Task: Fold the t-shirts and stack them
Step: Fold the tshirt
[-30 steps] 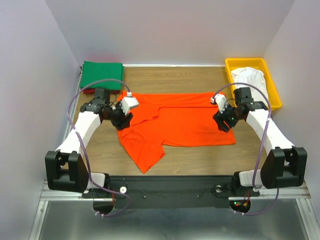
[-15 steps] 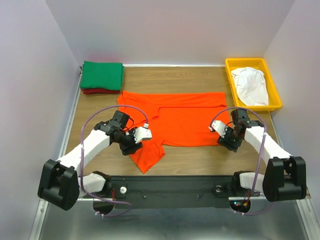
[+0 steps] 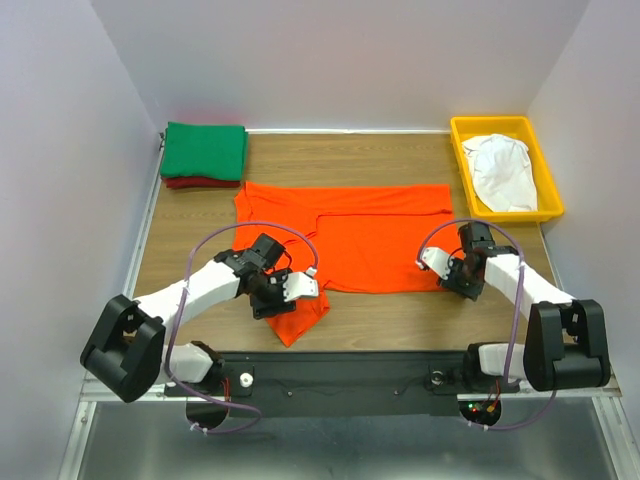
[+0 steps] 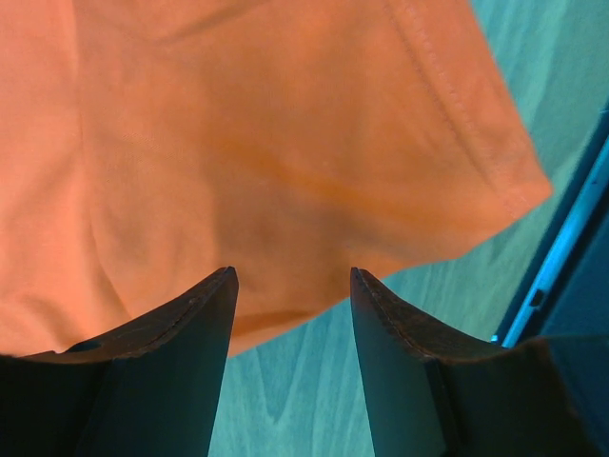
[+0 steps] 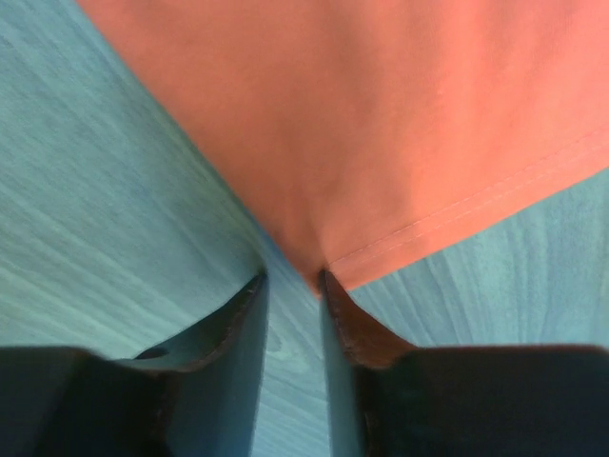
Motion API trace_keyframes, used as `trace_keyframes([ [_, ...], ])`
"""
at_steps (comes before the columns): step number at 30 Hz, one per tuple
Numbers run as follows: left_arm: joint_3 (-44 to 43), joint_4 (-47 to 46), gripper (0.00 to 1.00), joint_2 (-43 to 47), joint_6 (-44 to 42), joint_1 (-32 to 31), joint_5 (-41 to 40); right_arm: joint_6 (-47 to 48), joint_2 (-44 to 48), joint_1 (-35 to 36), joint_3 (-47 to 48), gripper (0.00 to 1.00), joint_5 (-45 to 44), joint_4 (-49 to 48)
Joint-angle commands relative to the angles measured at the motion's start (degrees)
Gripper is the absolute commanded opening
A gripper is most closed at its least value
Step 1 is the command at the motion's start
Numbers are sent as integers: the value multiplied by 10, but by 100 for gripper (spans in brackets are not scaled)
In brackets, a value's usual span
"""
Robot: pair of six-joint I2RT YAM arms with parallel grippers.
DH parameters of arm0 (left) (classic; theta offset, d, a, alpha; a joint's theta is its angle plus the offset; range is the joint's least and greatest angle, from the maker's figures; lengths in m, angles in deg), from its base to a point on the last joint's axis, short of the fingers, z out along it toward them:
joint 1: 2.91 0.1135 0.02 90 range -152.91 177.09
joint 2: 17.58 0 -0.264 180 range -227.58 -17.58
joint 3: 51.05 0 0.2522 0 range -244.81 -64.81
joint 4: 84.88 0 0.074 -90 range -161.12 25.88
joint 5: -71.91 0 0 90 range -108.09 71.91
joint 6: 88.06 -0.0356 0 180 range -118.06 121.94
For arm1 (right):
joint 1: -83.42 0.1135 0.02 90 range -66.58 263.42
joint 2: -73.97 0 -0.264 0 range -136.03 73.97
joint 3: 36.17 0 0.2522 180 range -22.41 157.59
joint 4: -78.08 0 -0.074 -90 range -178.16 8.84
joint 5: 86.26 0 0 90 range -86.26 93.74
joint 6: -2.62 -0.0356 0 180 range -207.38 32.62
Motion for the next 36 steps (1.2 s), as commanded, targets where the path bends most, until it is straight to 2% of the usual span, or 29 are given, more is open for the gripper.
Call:
trace_keyframes([
  [1, 12, -8, 63, -15, -18, -16, -32, 15, -18, -5, -1, 29, -5, -35],
  [5, 41, -31, 64, -30, -27, -39, -61, 9, -27, -5, 6, 13, -2, -37],
  [6, 46, -35, 63, -33, -28, -40, -66, 9, -27, -6, 7, 13, -2, -37],
  [9, 59, -42, 55, -44, -35, -40, -77, 8, -25, -5, 10, 1, -4, -36],
  [10, 60, -43, 43, -44, -34, -40, -80, 7, -24, -6, 12, 0, -6, -36],
  [12, 54, -28, 26, -34, -31, -39, -79, 5, -19, -6, 17, 1, -11, -35],
  [13, 51, -23, 12, -27, -30, -38, -81, 5, -11, -5, 22, 1, -15, -34],
  [15, 35, -2, 0, 7, -34, -34, -88, 3, -2, -6, 27, 1, -20, -33],
  [28, -80, 151, 0, 130, -9, -5, -40, 9, 78, -10, 80, 1, -21, 49],
  [32, -122, 161, 0, 121, -34, 46, -29, 14, 48, -14, 116, 1, -23, 52],
  [36, -204, 166, 0, 56, -69, 123, 13, 23, -10, -23, 165, 1, -11, 51],
])
